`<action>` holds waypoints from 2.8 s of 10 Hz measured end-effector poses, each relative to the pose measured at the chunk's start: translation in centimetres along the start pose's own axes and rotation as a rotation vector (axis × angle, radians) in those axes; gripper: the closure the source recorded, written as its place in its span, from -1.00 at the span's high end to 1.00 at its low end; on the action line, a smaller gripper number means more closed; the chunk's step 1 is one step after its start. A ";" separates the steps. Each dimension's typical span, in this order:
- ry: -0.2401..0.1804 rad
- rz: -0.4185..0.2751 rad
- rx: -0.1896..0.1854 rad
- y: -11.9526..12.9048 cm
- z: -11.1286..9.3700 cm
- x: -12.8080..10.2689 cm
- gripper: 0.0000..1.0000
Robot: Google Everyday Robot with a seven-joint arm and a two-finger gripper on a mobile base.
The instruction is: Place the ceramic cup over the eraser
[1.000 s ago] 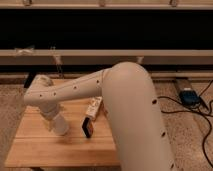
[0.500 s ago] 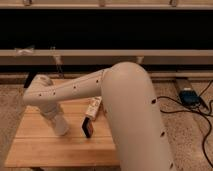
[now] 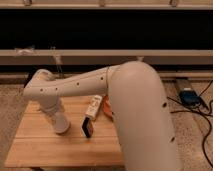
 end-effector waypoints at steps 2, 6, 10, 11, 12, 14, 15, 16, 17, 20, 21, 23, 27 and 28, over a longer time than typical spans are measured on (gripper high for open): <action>0.036 0.014 0.000 0.2 -4.1 -0.7 -1.00; 0.094 0.013 -0.020 -0.1 -11.2 -4.4 -1.00; 0.123 0.065 -0.061 1.5 -13.9 -8.9 -1.00; 0.121 0.081 -0.073 1.9 -14.1 -9.4 -1.00; 0.117 0.102 -0.086 2.6 -14.2 -10.2 -1.00; 0.094 0.143 -0.104 4.0 -14.0 -12.1 -1.00; 0.083 0.155 -0.109 4.4 -13.7 -12.6 -1.00; 0.062 0.168 -0.113 4.8 -13.3 -13.5 -1.00; 0.052 0.176 -0.113 5.0 -13.1 -13.9 -1.00; 0.014 0.185 -0.103 5.0 -11.7 -14.9 -1.00; 0.004 0.184 -0.098 4.8 -11.3 -15.1 -1.00; -0.016 0.177 -0.088 4.2 -10.1 -15.0 -1.00; -0.046 0.163 -0.097 3.8 -8.3 -14.0 -0.84; -0.056 0.163 -0.100 3.9 -7.7 -13.9 -0.68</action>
